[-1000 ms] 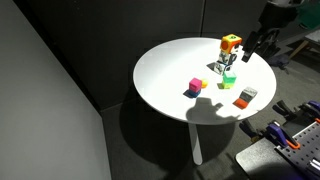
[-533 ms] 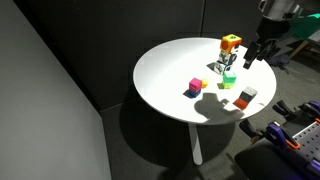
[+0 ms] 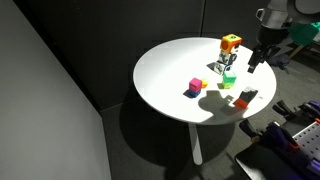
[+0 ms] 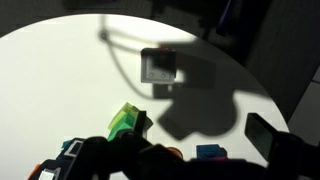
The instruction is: Remove the grey block from on top of the orange block and put it on the table
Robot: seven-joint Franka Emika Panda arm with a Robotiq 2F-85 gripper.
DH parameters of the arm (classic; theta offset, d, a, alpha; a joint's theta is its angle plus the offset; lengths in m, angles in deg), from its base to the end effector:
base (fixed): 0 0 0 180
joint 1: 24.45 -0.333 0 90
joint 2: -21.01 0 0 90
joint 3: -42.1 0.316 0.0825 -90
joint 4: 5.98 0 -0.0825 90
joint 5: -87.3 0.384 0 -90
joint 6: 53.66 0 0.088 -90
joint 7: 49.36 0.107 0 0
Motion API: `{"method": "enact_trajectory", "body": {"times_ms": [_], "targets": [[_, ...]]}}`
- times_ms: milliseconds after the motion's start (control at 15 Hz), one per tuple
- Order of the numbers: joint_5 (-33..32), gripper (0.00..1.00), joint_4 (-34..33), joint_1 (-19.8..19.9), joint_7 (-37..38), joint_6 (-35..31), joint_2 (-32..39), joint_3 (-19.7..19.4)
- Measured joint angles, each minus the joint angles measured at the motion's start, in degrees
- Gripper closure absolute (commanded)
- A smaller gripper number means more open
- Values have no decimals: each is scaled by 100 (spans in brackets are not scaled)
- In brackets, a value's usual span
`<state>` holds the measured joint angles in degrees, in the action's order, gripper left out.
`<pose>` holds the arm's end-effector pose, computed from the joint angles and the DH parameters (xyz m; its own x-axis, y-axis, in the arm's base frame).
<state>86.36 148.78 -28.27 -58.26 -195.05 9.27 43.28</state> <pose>0.3968 0.0344 0.2926 0.9672 0.2521 -0.0304 0.2524 -0.9676 0.0095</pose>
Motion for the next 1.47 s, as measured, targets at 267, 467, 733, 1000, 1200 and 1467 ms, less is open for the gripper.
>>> {"method": "enact_trajectory", "body": {"times_ms": [267, 467, 733, 1000, 1200, 1467], "targets": [[-203, 0, 0, 125, 0, -113, 115, -10], [-203, 0, 0, 134, 0, -115, 136, -16], [-203, 0, -1, 134, 0, -115, 136, -16], [-206, 0, 4, 132, 54, -115, 175, -15], [-206, 0, 15, 152, 111, -125, 356, -15], [-206, 0, 96, 240, 264, -410, 619, -22]]}}
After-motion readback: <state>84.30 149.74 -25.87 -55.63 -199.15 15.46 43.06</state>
